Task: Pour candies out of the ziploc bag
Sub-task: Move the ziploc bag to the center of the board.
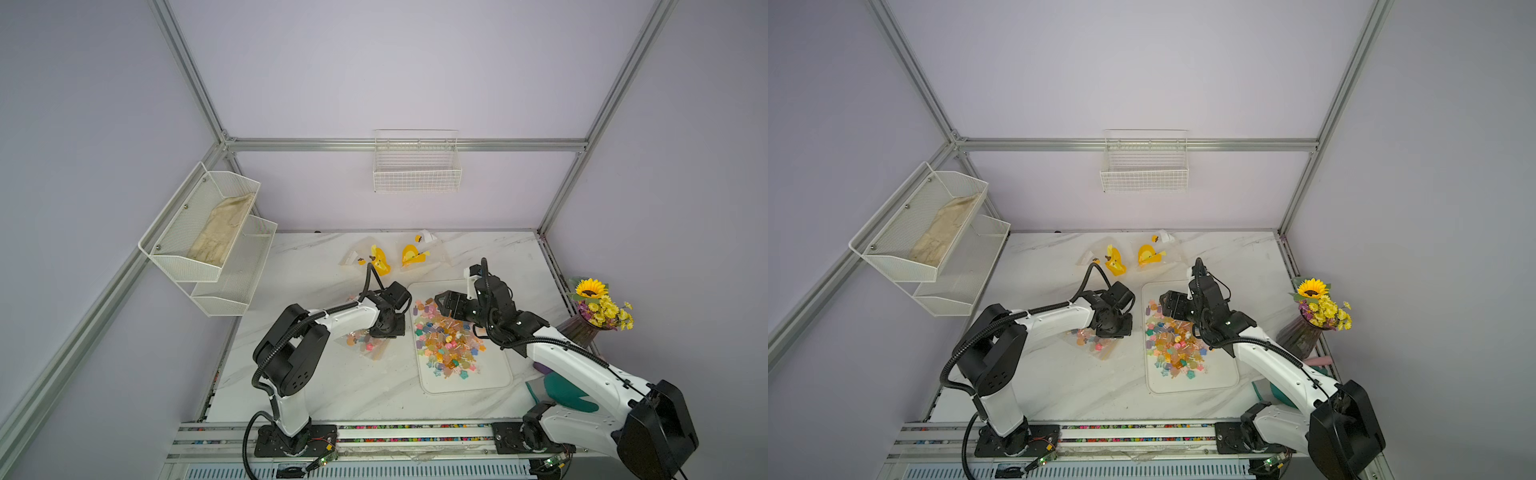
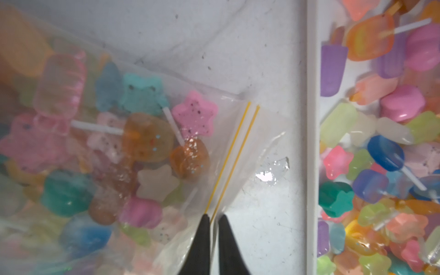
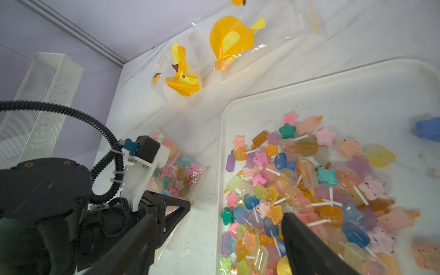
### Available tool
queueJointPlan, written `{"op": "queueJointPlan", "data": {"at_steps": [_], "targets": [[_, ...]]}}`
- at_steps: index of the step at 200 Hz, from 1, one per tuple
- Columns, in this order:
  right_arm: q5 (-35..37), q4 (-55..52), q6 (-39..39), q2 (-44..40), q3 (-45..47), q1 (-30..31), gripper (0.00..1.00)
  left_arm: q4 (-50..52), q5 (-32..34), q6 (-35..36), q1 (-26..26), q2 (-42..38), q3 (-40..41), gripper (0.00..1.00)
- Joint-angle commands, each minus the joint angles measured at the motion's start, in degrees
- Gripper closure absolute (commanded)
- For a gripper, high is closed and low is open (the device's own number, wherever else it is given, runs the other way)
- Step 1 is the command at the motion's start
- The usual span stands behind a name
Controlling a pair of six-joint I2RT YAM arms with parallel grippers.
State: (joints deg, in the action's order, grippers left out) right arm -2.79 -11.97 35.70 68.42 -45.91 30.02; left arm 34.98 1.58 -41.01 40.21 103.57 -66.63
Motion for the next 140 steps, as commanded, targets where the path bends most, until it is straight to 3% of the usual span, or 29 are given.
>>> {"op": "queueJointPlan", "data": {"at_steps": [1, 22, 87, 140], "targets": [[0.9, 1.24, -0.55, 0.38, -1.03, 0.24, 0.13, -1.43, 1.95, 0.74, 0.13, -3.24, 1.78, 0.74], [1.05, 1.59, -0.71, 1.22, -1.02, 0.21, 0.12, -0.72, 3.15, 1.27, 0.13, -4.22, 1.29, 0.7], [1.4, 2.11, -0.8, 1.6, -0.87, 0.21, 0.11, 0.44, 5.66, 1.42, 0.14, -4.0, -0.36, 0.71], [2.31, 1.91, -1.25, 0.99, -0.67, 0.22, 0.11, 1.16, 5.62, 6.07, 2.41, -3.04, -1.82, 0.7]]}}
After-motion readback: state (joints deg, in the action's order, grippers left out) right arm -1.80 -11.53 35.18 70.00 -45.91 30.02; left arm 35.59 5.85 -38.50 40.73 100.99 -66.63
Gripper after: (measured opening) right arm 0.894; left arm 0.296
